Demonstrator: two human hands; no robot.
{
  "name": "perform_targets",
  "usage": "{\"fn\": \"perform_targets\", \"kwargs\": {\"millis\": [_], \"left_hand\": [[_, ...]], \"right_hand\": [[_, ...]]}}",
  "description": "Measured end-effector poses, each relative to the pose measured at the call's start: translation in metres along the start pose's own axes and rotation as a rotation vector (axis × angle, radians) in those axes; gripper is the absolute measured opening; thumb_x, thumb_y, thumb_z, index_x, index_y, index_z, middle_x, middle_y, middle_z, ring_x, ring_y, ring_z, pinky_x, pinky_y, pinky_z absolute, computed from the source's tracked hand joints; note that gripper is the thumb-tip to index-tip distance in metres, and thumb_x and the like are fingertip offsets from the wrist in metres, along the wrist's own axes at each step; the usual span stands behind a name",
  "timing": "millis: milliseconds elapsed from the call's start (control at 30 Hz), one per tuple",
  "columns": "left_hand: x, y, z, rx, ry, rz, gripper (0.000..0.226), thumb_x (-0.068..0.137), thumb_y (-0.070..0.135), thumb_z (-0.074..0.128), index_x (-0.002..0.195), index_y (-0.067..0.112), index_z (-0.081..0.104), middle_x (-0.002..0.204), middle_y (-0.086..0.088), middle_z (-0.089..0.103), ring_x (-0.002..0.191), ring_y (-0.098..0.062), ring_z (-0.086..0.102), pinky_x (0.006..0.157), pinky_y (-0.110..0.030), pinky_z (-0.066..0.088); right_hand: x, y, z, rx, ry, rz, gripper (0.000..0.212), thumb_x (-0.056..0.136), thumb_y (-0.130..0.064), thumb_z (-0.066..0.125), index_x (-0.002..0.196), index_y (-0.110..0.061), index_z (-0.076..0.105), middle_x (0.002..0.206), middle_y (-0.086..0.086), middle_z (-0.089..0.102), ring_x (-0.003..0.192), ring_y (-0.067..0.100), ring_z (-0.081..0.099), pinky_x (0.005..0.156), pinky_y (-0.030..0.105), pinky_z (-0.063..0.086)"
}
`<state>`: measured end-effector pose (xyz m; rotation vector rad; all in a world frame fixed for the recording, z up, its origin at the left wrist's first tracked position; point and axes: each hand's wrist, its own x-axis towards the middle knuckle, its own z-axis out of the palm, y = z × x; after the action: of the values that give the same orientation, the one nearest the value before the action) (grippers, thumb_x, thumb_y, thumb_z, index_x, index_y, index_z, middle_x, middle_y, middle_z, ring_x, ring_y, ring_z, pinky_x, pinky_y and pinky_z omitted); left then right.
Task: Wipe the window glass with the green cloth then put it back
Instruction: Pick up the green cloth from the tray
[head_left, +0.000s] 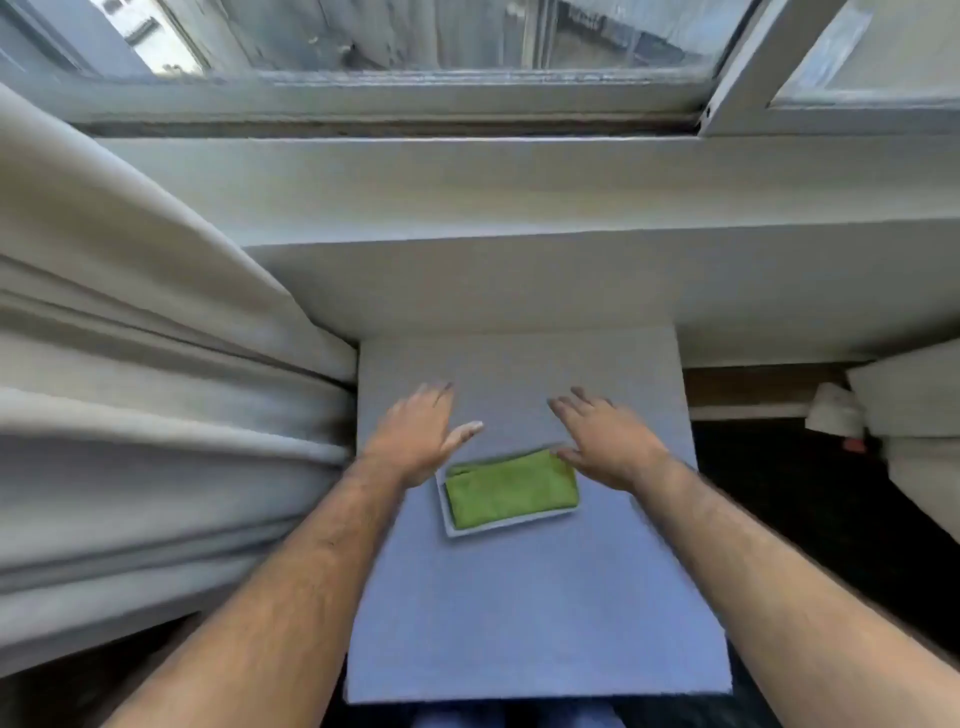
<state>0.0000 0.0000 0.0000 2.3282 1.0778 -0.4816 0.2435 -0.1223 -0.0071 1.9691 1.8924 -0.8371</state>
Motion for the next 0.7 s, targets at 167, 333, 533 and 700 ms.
{"fn": "perform_targets", "kwargs": {"millis": [167,333,533,700], "left_hand": [[0.013,-0.018,0.091,0.009,-0.137,0.06,0.068,0.105,0.045,0.054,0.158,0.006,0.037,0.164,-0.015,0.04,0.152,-0.031,0.037,0.127,-0.037,0.026],[0.012,-0.027,0.159,-0.034,-0.205,0.023,0.063,0.106,0.027,0.056,0.16,0.004,0.032,0.167,-0.014,0.035,0.154,-0.029,0.032,0.126,-0.031,0.02],[0.023,-0.022,0.184,0.054,-0.157,-0.03,0.051,0.101,0.022,0.062,0.147,0.006,0.047,0.15,-0.013,0.05,0.138,-0.032,0.046,0.113,-0.04,0.041],[0.031,-0.009,0.162,0.114,-0.171,-0.071,0.03,0.092,0.015,0.062,0.122,0.012,0.064,0.128,-0.007,0.056,0.123,-0.029,0.051,0.1,-0.04,0.045]], "right_hand": [[0.032,-0.011,0.083,-0.045,-0.073,-0.047,0.07,0.103,-0.036,0.058,0.163,-0.013,0.03,0.167,0.006,0.04,0.157,0.027,0.033,0.125,0.041,0.034],[0.045,-0.015,0.132,-0.084,-0.084,-0.032,0.06,0.103,-0.019,0.052,0.16,-0.014,0.036,0.166,0.006,0.042,0.155,0.027,0.037,0.124,0.04,0.033],[0.059,-0.022,0.147,-0.191,-0.034,0.016,0.046,0.095,-0.004,0.053,0.141,-0.01,0.052,0.144,0.01,0.054,0.134,0.033,0.049,0.113,0.043,0.039],[0.063,-0.027,0.128,-0.205,-0.075,0.037,0.035,0.093,-0.005,0.053,0.125,-0.014,0.063,0.13,0.007,0.059,0.125,0.03,0.053,0.105,0.043,0.043]]}}
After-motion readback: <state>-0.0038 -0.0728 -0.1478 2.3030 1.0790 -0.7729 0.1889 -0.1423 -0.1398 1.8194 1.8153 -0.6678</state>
